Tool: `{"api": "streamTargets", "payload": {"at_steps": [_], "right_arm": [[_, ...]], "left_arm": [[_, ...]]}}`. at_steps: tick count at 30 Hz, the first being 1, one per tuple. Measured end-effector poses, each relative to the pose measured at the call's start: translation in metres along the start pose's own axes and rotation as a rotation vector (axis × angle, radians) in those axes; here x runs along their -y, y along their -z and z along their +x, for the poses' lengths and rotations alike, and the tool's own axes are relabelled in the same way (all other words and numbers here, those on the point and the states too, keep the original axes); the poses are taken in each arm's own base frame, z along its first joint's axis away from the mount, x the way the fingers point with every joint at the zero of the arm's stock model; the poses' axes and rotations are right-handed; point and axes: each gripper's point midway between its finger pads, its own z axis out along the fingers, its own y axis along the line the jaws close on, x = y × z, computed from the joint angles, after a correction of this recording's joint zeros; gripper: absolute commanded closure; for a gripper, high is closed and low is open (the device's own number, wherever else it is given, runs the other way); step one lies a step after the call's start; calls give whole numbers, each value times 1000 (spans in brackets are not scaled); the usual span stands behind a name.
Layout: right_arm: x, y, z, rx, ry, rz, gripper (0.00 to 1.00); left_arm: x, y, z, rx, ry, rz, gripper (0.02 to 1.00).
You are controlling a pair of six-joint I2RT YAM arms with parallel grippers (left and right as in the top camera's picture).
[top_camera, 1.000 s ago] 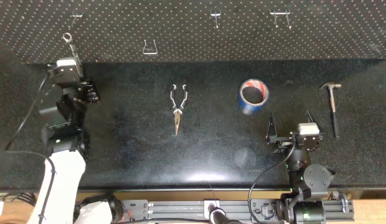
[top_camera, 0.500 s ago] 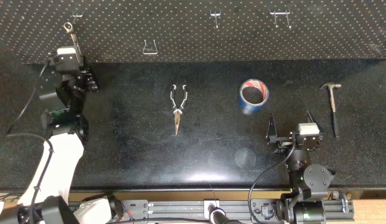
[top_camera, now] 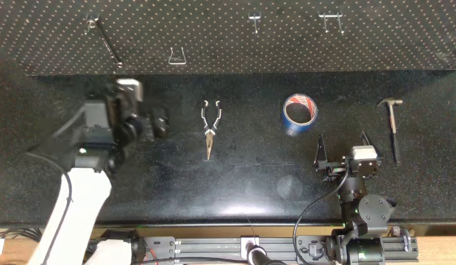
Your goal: Place Tools Onto Pegboard
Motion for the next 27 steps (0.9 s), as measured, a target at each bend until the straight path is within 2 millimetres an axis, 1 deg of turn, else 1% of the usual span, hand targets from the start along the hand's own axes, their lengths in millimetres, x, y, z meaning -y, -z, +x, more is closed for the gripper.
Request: {"api": "streamTargets", "payload": {"at_steps": [1,2,3,4,5,6,7,8,9,10,11,12,14,17,19,24,25,27], "right_arm": [[0,0,0,-1,0,1,25],[0,0,0,-1,0,1,25],[0,0,0,1,0,0,25],[0,0,0,0,0,2,25],[1,0,0,1,0,3,25],[1,0,-1,3,0,4,25],[1,0,0,1,0,4,25],[1,0,0,0,0,4,25],[1,0,0,1,0,4,25],[1,0,0,0,0,4,25],[1,0,0,0,0,4,25],[1,0,0,-1,0,4,25],[1,0,0,-1,0,4,25],[1,0,0,-1,0,4,25],[1,0,0,-1,0,4,25],[1,0,0,-1,0,4,25],[1,0,0,-1,0,4,25],[1,0,0,-1,0,4,25]], "left_arm": [[28,12,29,-115,30,35,25],[58,23,71,-282,76,71,25],[64,32,100,-441,136,24,25],[81,43,118,-615,131,-28,25],[101,43,105,-676,114,-53,25],[114,35,84,-689,113,-72,25],[117,30,74,-708,118,-102,23],[128,1,53,-726,124,-136,25],[131,-14,49,-773,127,-180,25],[134,-32,41,-768,124,-197,25],[132,-46,40,-770,114,-225,25],[125,-55,46,-779,100,-266,25],[118,-72,49,-771,86,-307,25],[118,-99,47,-726,80,-307,25],[119,-109,47,-712,80,-298,25],[123,-113,44,-680,62,-295,25],[125,-122,42,-635,72,-270,25],[121,-124,50,-606,89,-262,25]]}}
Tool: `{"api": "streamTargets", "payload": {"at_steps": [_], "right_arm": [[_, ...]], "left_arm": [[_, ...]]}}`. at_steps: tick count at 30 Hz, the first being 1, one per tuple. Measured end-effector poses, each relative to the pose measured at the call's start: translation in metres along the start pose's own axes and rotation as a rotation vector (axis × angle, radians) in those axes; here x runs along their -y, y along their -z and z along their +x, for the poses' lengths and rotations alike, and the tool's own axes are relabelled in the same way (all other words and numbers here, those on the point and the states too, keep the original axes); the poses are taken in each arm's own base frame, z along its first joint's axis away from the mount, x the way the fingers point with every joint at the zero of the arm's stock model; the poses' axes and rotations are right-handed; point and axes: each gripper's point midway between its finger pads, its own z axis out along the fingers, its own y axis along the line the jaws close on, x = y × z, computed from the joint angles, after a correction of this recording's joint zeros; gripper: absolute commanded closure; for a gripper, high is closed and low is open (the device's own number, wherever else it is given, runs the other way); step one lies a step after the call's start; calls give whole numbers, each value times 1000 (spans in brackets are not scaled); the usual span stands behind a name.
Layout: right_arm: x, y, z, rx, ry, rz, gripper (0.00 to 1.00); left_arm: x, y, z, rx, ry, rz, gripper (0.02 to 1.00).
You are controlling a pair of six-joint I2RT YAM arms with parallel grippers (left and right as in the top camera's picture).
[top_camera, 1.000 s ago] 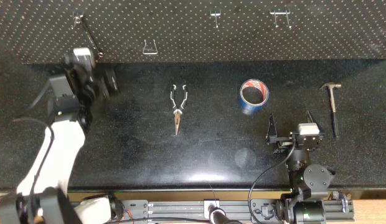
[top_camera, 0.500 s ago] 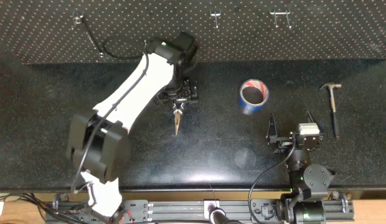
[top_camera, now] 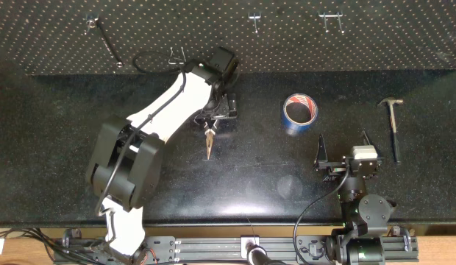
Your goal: Place Tools Onto Pegboard
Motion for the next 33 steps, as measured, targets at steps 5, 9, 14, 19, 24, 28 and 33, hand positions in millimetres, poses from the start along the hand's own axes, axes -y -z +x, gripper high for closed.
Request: {"api": "streamTargets", "payload": {"at_steps": [5,9,14,19,24,28,33], "right_arm": [[0,0,0,0,0,0,25],[0,0,0,0,0,0,25],[0,0,0,0,0,0,25],[0,0,0,0,0,0,25],[0,0,0,0,0,0,25],[0,0,0,0,0,0,25],[0,0,0,0,0,0,25]], "left_arm": [[-3,0,4,-2,14,-1,25],[3,-2,2,12,11,33,25],[2,-3,5,7,11,38,25],[2,-3,5,7,10,38,314],[3,-2,4,12,3,42,980],[3,-2,4,13,4,42,989],[-10,53,11,87,3,57,989]]}}
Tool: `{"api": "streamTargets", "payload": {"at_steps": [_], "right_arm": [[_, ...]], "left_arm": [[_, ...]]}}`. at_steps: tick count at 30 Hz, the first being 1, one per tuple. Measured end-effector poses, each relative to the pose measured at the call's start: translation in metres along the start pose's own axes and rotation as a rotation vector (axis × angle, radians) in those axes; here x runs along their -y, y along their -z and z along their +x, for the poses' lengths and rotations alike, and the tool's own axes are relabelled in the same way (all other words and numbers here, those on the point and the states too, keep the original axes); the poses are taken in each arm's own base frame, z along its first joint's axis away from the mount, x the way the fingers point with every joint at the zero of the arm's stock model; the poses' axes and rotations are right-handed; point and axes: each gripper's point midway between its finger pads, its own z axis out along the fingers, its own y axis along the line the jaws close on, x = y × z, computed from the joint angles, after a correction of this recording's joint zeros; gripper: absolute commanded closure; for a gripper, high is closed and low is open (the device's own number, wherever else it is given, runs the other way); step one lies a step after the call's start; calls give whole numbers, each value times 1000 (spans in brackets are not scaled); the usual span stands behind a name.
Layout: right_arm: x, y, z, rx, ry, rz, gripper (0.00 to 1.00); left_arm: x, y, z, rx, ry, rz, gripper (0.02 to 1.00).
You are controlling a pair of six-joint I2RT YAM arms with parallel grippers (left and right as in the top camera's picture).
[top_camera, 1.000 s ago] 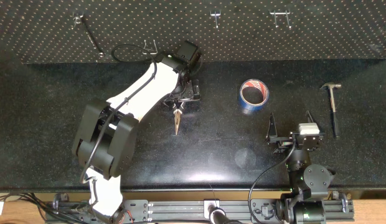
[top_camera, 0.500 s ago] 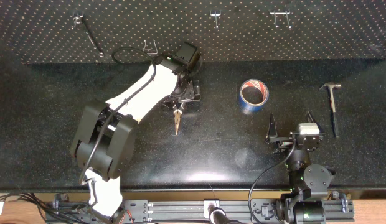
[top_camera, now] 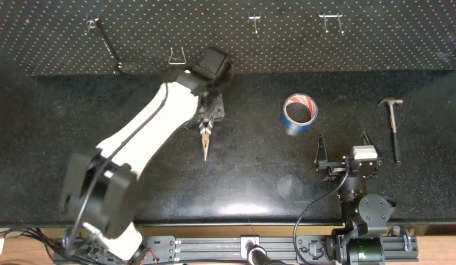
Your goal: Place Tools Onto Pegboard
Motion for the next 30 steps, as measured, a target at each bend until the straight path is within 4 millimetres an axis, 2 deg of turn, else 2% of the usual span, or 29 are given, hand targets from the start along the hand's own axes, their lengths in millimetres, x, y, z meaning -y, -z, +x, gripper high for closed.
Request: {"api": "streamTargets", "payload": {"at_steps": [1,2,3,4,5,6,7,8,9,11,13,14,15,20,23,25,27,30], "right_arm": [[0,0,0,-1,0,0,25],[0,0,0,0,0,0,25],[0,0,0,1,0,0,27],[0,0,0,1,0,0,25],[0,0,0,1,0,0,27],[0,0,0,1,0,0,25],[0,0,0,1,0,0,25],[0,0,0,2,0,0,25],[0,0,0,0,0,0,25],[0,0,0,0,0,0,25],[0,0,0,0,0,0,25],[0,0,0,0,0,0,25],[0,0,0,1,0,0,25],[0,0,0,1,0,0,25],[0,0,0,1,0,0,27],[0,0,0,1,0,0,27],[0,0,0,1,0,0,25],[0,0,0,1,0,0,27]], "left_arm": [[-3,25,-3,65,-2,12,989],[-11,62,3,147,-11,22,989],[-14,93,0,248,-6,59,989],[-18,116,-7,364,12,100,989],[-32,145,-19,525,66,140,991],[-48,163,-40,685,132,176,989],[-64,170,-66,871,179,218,989],[-77,172,-82,998,193,223,989],[-86,181,-96,1133,194,234,989],[-83,202,-108,1303,143,243,989],[-74,192,-126,1365,76,210,991],[-71,172,-129,1321,59,190,991],[-70,162,-131,1307,54,184,989],[-67,151,-137,1307,52,182,989],[-63,160,-139,1345,49,207,989],[-47,177,-137,1411,-33,207,989],[-35,178,-132,1419,-96,196,989],[-40,188,-135,1471,-80,173,991]]}}
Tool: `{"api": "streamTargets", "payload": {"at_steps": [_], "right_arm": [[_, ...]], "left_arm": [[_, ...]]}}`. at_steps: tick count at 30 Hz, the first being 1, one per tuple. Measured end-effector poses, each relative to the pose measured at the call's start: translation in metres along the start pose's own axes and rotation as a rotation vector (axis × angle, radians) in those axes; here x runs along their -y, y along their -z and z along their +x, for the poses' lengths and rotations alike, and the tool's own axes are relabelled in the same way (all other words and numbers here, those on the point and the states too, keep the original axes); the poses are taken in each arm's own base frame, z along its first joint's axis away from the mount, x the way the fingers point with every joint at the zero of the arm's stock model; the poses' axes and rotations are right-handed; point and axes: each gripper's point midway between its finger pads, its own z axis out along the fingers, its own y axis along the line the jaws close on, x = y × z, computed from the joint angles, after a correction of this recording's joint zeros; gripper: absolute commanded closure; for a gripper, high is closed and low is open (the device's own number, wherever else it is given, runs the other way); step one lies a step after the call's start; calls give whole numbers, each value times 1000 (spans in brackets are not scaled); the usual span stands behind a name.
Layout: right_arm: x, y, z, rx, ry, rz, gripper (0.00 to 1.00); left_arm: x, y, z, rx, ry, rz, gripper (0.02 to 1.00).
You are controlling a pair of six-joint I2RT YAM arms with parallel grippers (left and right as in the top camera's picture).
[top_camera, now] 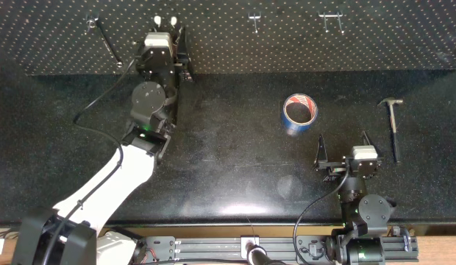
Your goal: Place Tools Onto Pegboard
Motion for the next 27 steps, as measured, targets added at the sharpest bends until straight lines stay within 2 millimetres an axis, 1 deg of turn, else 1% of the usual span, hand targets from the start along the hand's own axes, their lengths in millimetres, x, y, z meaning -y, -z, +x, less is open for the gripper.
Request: {"api": "streamTargets", "payload": {"at_steps": [2,4,7,11,14,24,27], "right_arm": [[0,0,0,0,0,0,25],[0,0,0,0,0,0,25],[0,0,0,0,0,0,25],[0,0,0,0,0,0,25],[0,0,0,0,0,0,25],[0,0,0,0,0,0,25],[0,0,0,0,0,0,25]], "left_arm": [[-3,-2,1,15,4,-20,989],[-6,-4,6,9,-5,-42,989],[-17,-6,14,-3,-13,-105,989],[-27,-5,13,3,-15,-164,989],[-28,-7,22,-16,-24,-177,989],[-30,-7,22,-16,-24,-185,991],[-27,-7,14,15,-9,-170,991]]}}
